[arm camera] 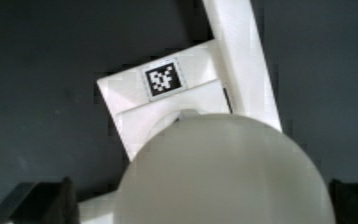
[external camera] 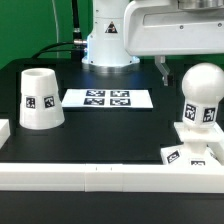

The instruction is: Assemble lamp

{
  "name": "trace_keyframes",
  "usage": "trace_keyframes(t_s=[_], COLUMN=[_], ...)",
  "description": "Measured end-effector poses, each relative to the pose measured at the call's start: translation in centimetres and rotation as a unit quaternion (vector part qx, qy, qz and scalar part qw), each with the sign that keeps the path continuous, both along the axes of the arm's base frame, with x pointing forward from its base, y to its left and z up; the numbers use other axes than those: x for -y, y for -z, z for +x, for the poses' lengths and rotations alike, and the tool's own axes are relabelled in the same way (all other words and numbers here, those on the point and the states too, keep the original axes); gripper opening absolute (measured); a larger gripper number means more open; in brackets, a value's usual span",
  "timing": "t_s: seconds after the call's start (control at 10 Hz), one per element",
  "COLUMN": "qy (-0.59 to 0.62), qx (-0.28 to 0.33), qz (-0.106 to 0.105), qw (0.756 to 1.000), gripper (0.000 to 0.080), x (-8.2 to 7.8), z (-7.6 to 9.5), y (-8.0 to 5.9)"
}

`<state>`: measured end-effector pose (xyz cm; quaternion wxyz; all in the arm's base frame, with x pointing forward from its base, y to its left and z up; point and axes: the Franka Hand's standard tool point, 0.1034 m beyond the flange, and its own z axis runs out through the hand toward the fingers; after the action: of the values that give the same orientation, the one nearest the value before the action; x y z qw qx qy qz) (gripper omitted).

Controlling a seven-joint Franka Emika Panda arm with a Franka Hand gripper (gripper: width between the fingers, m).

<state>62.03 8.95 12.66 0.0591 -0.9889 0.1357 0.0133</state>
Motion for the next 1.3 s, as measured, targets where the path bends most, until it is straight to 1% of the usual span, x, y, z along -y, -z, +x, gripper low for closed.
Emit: trace_keyframes(t_s=[0.1,0.2,0.4,0.5,0.6,0.8,1.0,1.1,1.3], qy=[-0.027,-0.086,-0.18,-0.207,-0.25,-0.321,-0.387,-0.424,-0.537], qx=[0.003,0.01,0.023,0.026,0.03,0.035,0.04,0.043,0.056], qz=[-0.001,-0.009,-0.02,-0.024,-0.028,-0.028,-0.03,-0.03,-0.049], qw=[1.0,0.996,0.983,0.978,0.967,0.946,0.921,0.904,0.84], gripper=[0.0698,0.0698,0.0698,0.0698,0.0698,0.0698,0.0698,0.0698,0.0698], x=[-0.01,-0.15,-0.35,-0.43,-0.4,-0.18,-0.02,0.06,0.4], z=[-0.01,-0.05,0.02,0.07,0.14,0.12,0.14,0.15,0.74], y=[0.01,0.03,0.07,-0.01,-0.08,-0.01,-0.01,-0.01,-0.23])
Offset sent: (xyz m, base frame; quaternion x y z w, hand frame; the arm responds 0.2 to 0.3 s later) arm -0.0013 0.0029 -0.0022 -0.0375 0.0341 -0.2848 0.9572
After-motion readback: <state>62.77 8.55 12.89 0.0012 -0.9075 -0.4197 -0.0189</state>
